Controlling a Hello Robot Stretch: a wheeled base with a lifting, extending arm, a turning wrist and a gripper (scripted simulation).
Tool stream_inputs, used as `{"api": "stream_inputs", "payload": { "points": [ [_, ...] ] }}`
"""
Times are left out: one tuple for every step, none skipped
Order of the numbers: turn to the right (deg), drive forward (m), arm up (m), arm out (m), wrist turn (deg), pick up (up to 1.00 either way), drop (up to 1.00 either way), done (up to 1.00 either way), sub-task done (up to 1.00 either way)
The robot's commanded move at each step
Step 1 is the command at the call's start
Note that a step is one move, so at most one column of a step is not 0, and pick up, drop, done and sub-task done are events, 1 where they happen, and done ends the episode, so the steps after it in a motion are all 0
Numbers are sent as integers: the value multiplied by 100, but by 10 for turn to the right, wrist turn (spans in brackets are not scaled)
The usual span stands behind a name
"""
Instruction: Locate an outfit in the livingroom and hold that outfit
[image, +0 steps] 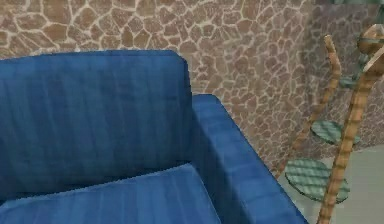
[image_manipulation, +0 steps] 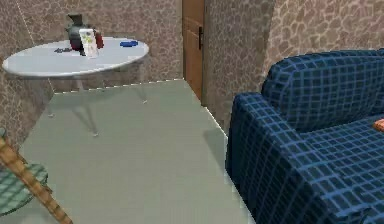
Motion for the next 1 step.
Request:
{"api": "stream_inputs", "payload": {
  "points": [
    [-450,0,0,0,0,0,0,0,0]
  ]
}}
